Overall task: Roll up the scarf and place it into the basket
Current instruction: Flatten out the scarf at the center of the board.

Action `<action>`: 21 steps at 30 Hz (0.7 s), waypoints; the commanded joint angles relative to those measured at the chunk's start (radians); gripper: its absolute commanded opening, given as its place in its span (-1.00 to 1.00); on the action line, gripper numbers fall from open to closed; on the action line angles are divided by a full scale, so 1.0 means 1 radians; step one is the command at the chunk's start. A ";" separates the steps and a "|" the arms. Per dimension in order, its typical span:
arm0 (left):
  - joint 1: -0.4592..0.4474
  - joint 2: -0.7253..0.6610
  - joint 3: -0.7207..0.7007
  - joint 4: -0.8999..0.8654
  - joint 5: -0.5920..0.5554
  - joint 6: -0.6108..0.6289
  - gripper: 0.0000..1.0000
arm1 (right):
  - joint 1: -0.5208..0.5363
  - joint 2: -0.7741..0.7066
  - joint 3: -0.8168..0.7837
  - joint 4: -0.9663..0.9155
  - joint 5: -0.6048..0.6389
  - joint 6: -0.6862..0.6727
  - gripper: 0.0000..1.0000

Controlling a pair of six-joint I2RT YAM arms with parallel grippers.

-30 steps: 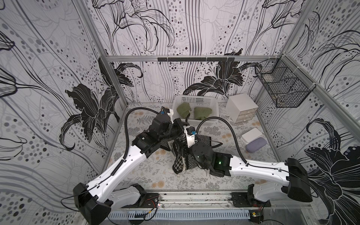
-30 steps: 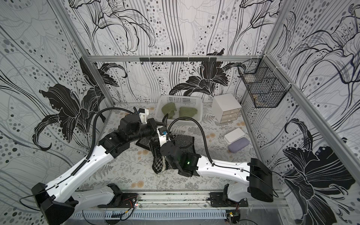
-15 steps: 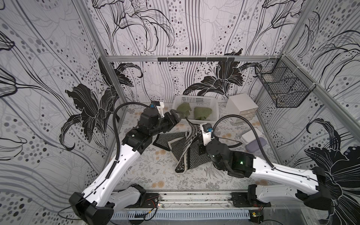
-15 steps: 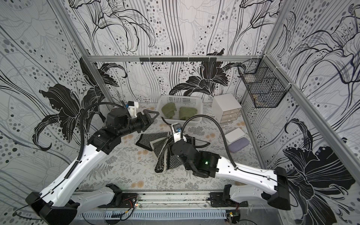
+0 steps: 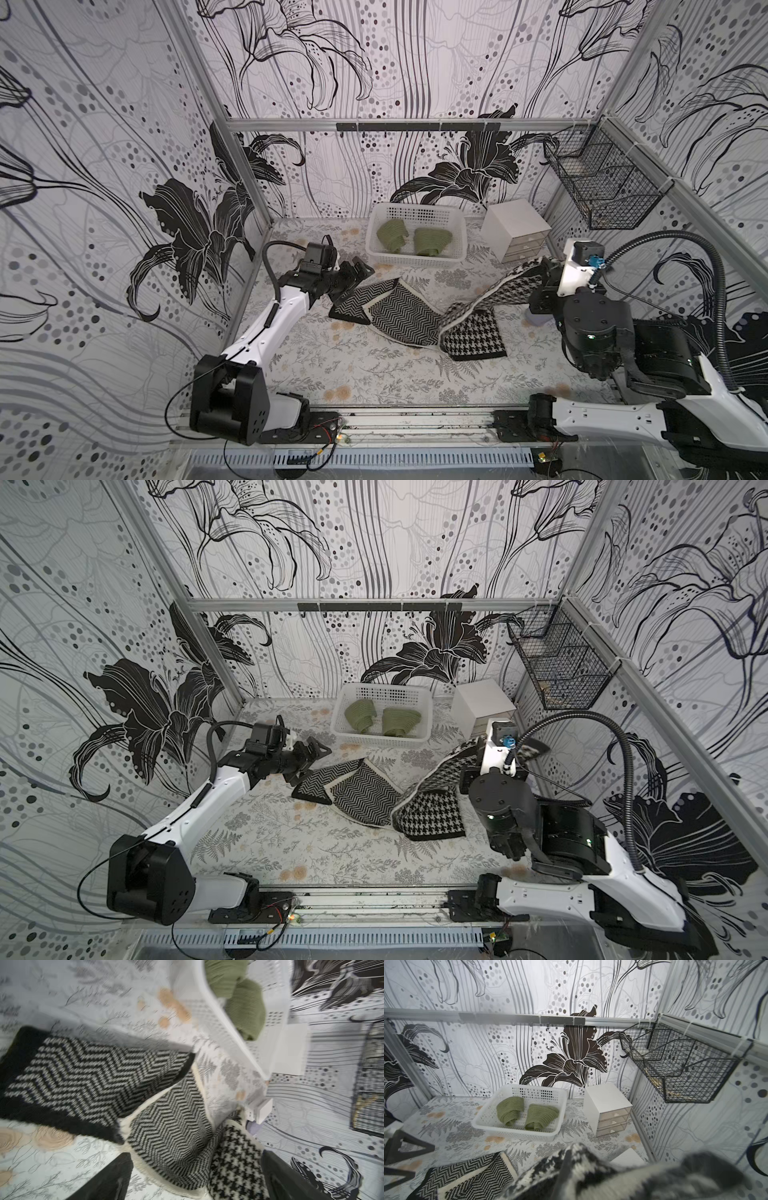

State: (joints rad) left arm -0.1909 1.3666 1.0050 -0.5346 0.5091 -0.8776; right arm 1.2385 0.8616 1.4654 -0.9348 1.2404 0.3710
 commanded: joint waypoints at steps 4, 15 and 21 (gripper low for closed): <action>-0.010 0.040 -0.077 0.076 0.041 0.023 0.98 | -0.001 0.038 -0.005 0.042 0.095 -0.104 -1.00; -0.215 0.342 0.176 -0.264 -0.276 0.269 0.98 | -0.004 -0.011 -0.140 0.056 -0.053 -0.040 -1.00; -0.235 0.383 0.239 -0.316 -0.430 0.272 0.99 | -0.123 0.133 -0.250 0.027 -0.397 0.125 -1.00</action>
State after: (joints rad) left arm -0.4191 1.7542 1.1915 -0.7853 0.2176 -0.6456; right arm 1.1660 0.9302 1.2850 -0.8978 1.0618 0.4007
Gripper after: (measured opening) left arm 0.993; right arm 0.052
